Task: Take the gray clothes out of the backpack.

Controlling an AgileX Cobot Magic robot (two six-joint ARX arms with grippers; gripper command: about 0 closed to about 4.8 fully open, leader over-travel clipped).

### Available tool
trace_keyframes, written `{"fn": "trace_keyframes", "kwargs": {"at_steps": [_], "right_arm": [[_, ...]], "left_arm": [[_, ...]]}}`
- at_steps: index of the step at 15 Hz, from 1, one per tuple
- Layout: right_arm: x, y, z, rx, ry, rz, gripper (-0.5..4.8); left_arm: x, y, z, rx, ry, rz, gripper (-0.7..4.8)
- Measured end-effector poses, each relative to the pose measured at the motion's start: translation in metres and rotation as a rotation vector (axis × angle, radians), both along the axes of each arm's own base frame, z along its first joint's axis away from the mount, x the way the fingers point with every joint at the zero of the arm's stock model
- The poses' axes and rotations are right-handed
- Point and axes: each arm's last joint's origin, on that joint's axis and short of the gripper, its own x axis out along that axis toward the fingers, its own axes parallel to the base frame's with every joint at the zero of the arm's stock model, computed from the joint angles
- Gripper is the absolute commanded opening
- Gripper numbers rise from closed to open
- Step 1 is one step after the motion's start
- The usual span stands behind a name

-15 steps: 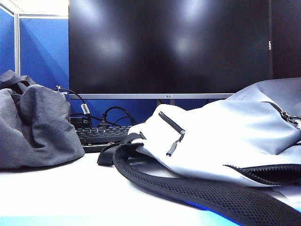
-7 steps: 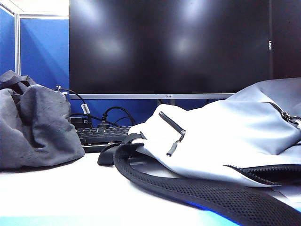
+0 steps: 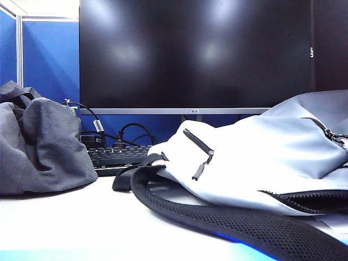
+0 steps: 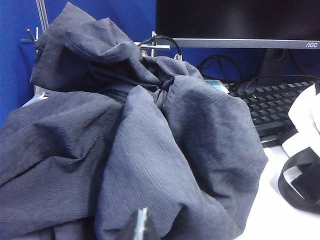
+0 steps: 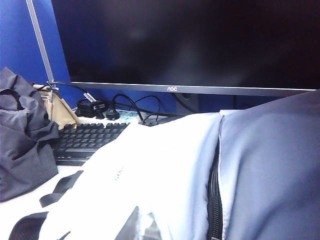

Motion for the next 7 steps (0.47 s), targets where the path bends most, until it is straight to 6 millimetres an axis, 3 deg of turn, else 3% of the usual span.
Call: {"fn": "trace_keyframes", "kwargs": {"at_steps": [7], "right_arm": [[0.0000,0.0000,0.0000,0.000,0.000,0.000,-0.01]], "left_arm": [[0.0001,0.0018,-0.0001,-0.037,0.003,0.065,-0.05]]}}
